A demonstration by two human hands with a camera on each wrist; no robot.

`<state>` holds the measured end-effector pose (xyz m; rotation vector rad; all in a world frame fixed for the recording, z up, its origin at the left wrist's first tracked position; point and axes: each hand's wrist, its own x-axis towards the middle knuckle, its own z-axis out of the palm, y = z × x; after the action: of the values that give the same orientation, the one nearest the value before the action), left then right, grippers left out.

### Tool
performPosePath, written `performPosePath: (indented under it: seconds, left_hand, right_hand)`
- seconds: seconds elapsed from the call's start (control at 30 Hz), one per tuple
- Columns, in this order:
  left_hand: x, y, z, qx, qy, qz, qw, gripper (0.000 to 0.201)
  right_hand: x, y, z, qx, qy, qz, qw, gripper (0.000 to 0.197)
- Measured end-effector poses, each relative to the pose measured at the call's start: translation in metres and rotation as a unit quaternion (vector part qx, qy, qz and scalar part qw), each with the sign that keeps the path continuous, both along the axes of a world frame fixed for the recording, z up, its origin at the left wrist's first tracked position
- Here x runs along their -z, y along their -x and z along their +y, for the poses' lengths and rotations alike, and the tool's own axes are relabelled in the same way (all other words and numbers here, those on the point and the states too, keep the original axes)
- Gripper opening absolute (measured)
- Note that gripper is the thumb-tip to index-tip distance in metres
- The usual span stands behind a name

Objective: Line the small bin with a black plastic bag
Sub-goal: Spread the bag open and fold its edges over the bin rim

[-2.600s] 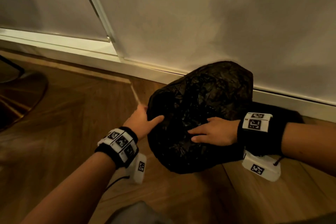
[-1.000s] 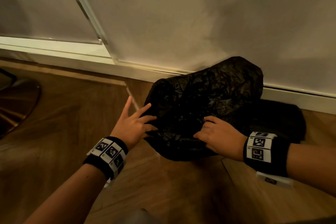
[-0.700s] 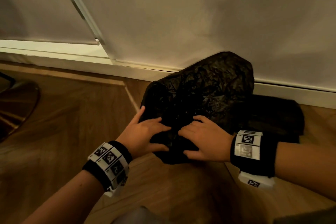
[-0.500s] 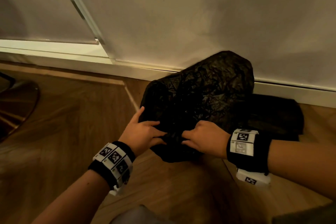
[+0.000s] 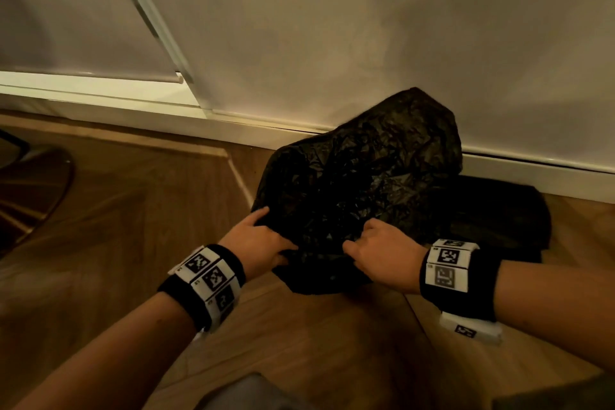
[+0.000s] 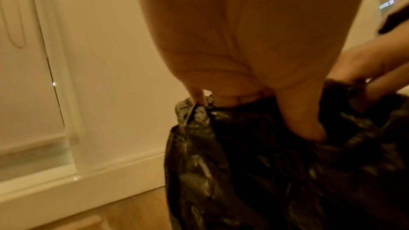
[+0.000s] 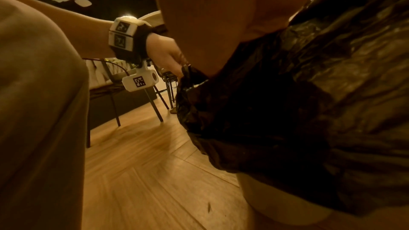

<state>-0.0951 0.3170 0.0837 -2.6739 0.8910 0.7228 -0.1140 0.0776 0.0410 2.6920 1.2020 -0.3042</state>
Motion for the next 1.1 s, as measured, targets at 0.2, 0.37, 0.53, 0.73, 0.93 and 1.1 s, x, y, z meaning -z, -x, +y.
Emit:
performPosePath:
  seconds: [0.2, 0.37, 0.53, 0.73, 0.93, 1.1]
  left_hand:
    - [-0.007, 0.003, -0.028, 0.022, 0.005, 0.010, 1.000, 0.054]
    - [-0.016, -0.012, 0.000, -0.020, -0.048, -0.136, 0.989, 0.047]
    - [-0.015, -0.009, 0.008, -0.104, -0.022, -0.096, 0.990, 0.058]
    - [-0.024, -0.013, -0.030, -0.128, 0.138, -0.063, 0.980, 0.050]
    - [-0.013, -0.017, -0.069, -0.055, 0.045, 0.004, 0.997, 0.046]
    - [-0.014, -0.024, -0.047, -0.079, 0.033, 0.018, 0.996, 0.041]
  right_hand:
    - [-0.004, 0.001, 0.005, 0.026, -0.102, 0.036, 0.994, 0.042]
    - [-0.018, -0.029, -0.029, 0.058, -0.122, -0.047, 0.990, 0.068]
    - [-0.006, -0.031, -0.052, 0.081, -0.083, 0.034, 0.993, 0.094]
    - [-0.047, -0.064, -0.055, 0.022, -0.106, 0.036, 0.993, 0.091]
    - [-0.034, -0.086, -0.056, -0.023, -0.055, -0.014, 0.998, 0.066]
    - [0.003, -0.062, -0.041, -0.042, -0.044, -0.076, 0.995, 0.047]
